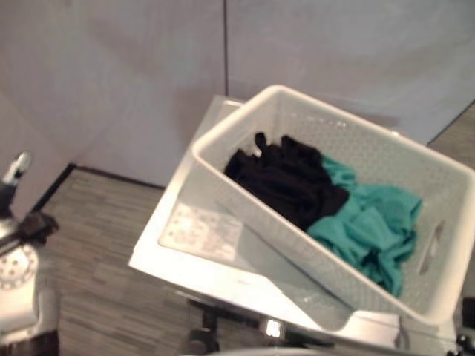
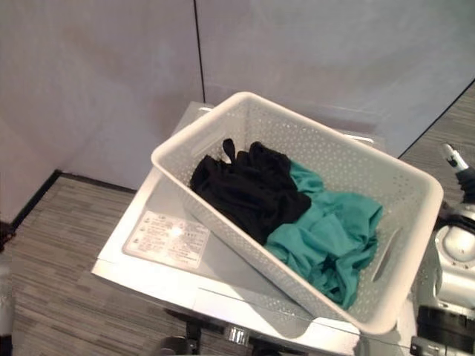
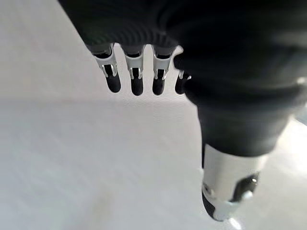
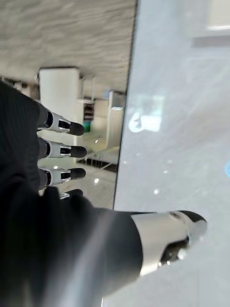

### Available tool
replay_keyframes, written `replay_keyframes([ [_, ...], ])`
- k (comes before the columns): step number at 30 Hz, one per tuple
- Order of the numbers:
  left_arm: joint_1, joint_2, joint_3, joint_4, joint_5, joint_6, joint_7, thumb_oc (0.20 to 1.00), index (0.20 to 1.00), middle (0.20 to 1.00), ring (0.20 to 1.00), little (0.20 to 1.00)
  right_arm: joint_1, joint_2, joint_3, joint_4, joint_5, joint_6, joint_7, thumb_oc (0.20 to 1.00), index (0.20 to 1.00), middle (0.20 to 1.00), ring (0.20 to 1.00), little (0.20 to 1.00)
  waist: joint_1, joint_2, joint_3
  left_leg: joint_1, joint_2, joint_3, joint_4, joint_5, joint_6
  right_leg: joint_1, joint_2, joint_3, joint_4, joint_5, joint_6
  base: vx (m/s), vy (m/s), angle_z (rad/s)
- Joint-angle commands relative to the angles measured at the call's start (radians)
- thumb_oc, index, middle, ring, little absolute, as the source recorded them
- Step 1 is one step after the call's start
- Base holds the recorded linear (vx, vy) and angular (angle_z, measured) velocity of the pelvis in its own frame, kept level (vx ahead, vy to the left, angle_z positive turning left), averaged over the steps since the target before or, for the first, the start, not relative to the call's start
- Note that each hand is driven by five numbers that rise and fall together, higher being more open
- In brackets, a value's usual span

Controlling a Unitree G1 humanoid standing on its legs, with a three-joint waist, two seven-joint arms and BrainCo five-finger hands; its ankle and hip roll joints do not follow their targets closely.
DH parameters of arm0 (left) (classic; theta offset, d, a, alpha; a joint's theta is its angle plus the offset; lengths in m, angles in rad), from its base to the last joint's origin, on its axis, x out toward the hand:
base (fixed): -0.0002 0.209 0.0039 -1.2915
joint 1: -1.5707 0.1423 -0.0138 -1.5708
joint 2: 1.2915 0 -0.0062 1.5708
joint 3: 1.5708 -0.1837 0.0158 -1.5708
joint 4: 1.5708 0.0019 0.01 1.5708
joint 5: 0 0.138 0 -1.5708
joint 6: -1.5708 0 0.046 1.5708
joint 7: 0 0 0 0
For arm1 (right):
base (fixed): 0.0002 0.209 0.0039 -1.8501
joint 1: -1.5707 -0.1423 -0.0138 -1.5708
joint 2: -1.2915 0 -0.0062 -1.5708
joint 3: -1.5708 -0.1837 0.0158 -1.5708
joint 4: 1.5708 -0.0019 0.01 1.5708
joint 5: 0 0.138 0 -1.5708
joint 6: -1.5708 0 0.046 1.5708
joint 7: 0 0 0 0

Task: Grab the laundry basket,head to the washer,open it,put in the laundry and shut it.

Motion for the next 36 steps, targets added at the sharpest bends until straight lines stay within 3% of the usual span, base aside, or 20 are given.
replay_keyframes([
  [1,-0.027,0.038,0.040,0.060,0.013,-0.075,0.035,1.000,1.000,1.000,1.000,1.000,-0.053,-0.043,-0.107,-0.038,-0.049,-0.107,-0.048,1.000,1.000,1.000,1.000,1.000,0.010,-0.005,-0.097,0.113,0.064,-0.025,0.127,-0.223,-0.021,-0.017,-0.029,0.006,0.011,-0.042,0.029,0.00,0.000,0.00],
  [16,-0.031,0.083,0.014,0.306,-0.062,-0.068,0.021,1.000,1.000,1.000,1.000,1.000,-0.086,-0.035,-0.083,0.032,-0.060,-0.090,-0.107,1.000,1.000,1.000,1.000,1.000,0.008,0.031,-0.097,0.100,0.022,-0.025,0.129,-0.227,-0.003,-0.025,-0.075,-0.008,0.014,-0.022,0.045,-0.01,0.013,0.00],
  [27,0.091,-0.056,0.082,0.510,-0.134,-0.093,0.047,1.000,1.000,1.000,1.000,1.000,0.167,0.116,-0.233,0.231,-0.220,-0.011,-0.272,1.000,1.000,1.000,1.000,1.000,-0.011,0.029,-0.075,0.100,0.030,-0.005,0.135,-0.233,0.009,-0.049,-0.064,0.014,0.013,-0.016,0.047,0.00,-0.011,-0.02],
  [28,0.109,-0.104,0.057,0.576,-0.137,-0.089,0.054,1.000,1.000,1.000,1.000,1.000,0.213,0.160,-0.239,0.295,-0.228,-0.002,-0.304,1.000,1.000,1.000,1.000,1.000,-0.016,0.026,-0.074,0.106,0.039,0.003,0.132,-0.238,0.008,-0.054,-0.054,0.026,0.014,-0.024,0.048,-0.08,-0.076,-0.09],
  [32,0.095,-0.134,0.015,0.712,-0.168,-0.085,0.045,1.000,1.000,1.000,1.000,1.000,0.240,0.196,-0.219,0.385,-0.189,-0.008,-0.299,1.000,1.000,1.000,1.000,1.000,-0.023,0.019,-0.075,0.105,0.050,0.015,0.125,-0.219,0.001,-0.062,-0.044,0.035,0.010,-0.022,0.041,-0.04,-0.082,-0.16],
  [33,0.079,-0.156,-0.038,0.817,-0.171,-0.065,0.026,1.000,1.000,1.000,1.000,1.000,0.236,0.223,-0.181,0.457,-0.145,-0.026,-0.285,1.000,1.000,1.000,1.000,1.000,-0.034,0.017,-0.067,0.104,0.065,0.017,0.127,-0.208,-0.008,-0.063,-0.026,0.047,0.009,-0.031,0.033,-0.08,-0.162,-0.08],
  [36,0.063,-0.167,-0.091,0.859,-0.169,-0.058,0.004,1.000,1.000,1.000,1.000,1.000,0.227,0.238,-0.138,0.509,-0.098,-0.048,-0.256,1.000,1.000,1.000,1.000,1.000,-0.040,0.015,-0.053,0.091,0.083,0.015,0.130,-0.187,-0.022,-0.067,-0.007,0.051,0.008,-0.043,0.023,-0.10,-0.121,-0.03],
])
